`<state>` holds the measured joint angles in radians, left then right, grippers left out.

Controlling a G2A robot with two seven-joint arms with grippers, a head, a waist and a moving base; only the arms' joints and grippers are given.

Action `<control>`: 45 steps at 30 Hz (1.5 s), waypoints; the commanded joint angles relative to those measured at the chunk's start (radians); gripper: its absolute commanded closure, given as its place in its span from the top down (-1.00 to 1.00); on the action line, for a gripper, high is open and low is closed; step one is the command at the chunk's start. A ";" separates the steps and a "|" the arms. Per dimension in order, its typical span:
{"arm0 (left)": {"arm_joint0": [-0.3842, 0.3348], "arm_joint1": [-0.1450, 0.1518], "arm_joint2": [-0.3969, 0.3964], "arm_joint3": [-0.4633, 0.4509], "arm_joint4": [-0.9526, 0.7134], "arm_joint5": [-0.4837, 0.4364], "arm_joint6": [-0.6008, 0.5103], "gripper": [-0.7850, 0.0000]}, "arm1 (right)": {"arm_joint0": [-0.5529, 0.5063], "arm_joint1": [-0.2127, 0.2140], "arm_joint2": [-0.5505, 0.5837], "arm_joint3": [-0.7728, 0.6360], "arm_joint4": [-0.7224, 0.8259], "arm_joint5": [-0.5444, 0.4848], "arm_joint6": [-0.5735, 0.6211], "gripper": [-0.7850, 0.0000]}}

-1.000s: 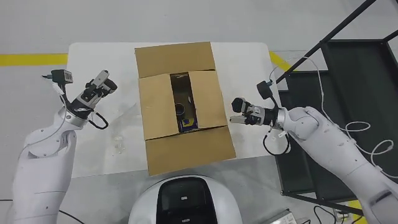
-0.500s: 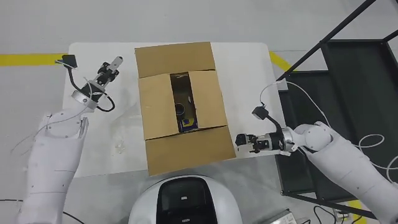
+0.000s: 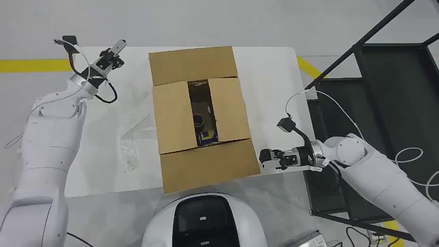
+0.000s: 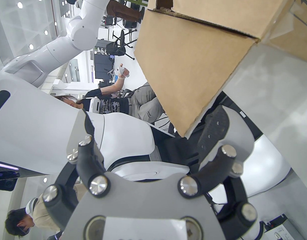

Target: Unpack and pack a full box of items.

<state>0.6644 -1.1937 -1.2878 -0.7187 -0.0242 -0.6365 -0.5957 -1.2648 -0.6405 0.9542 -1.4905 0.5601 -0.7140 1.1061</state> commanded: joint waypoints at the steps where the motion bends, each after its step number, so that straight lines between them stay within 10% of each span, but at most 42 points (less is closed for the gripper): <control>1: 0.002 0.000 -0.001 -0.002 0.000 0.001 0.000 1.00 | 0.000 0.000 0.000 0.000 0.000 0.000 0.000 1.00; 22: 0.063 0.004 0.002 -0.058 0.054 0.128 0.084 1.00 | 0.033 -0.067 -0.118 0.025 0.095 0.124 0.080 1.00; 35: -0.035 -0.021 0.056 0.074 0.064 0.123 0.068 1.00 | 0.145 -0.159 -0.174 0.047 0.366 0.078 0.078 1.00; 45: -0.138 -0.030 0.088 0.167 0.076 0.107 -0.066 1.00 | 0.239 -0.228 -0.210 0.172 0.236 -0.012 -0.024 1.00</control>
<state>0.5411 -1.2216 -1.2042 -0.5676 0.0493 -0.5316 -0.6531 -1.0314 -0.8634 0.7454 -1.3270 0.8158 -0.7201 1.0958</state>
